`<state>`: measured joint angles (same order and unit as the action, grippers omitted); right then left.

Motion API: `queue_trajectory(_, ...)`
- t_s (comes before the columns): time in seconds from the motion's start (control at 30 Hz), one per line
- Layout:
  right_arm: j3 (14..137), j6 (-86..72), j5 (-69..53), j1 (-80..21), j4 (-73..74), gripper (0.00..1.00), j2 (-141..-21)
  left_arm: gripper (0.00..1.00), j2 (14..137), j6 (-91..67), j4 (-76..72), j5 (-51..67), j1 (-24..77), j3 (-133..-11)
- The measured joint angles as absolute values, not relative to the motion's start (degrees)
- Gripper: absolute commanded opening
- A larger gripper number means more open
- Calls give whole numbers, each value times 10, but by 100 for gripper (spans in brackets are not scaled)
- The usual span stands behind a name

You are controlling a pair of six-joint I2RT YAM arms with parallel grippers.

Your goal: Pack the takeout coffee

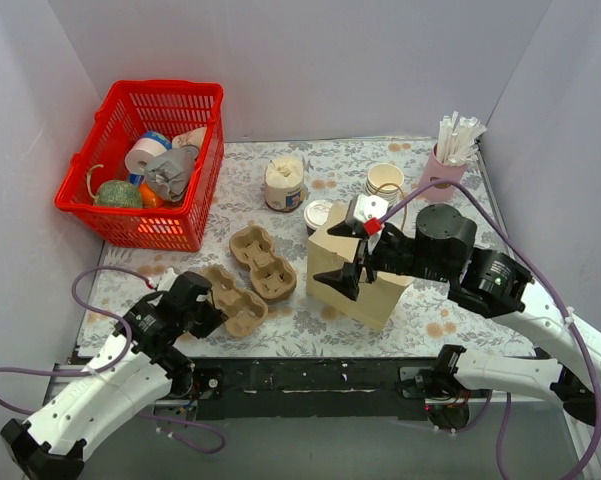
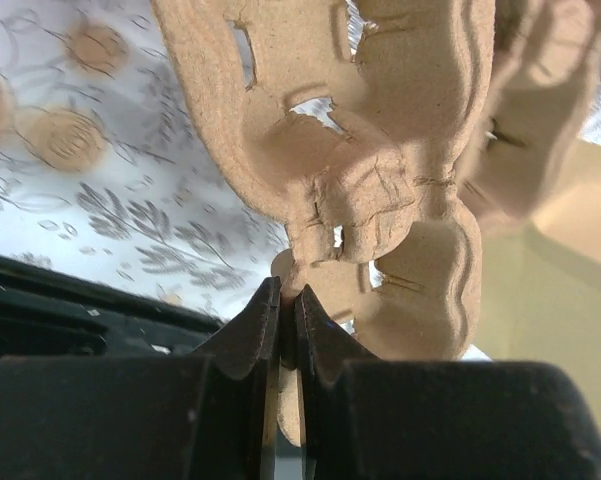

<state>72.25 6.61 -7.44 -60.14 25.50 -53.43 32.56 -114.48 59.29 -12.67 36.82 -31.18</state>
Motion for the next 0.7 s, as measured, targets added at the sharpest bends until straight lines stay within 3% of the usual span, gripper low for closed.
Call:
queue_trajectory(0.33, 790, 149, -225, -608, 273, 93, -636, 0, 336, -1044, 623, 10, 368, -374)
queue_trajectory(0.7, 890, 173, -156, -730, 358, 88, -833, 0, 364, -928, 621, 43, 368, -434)
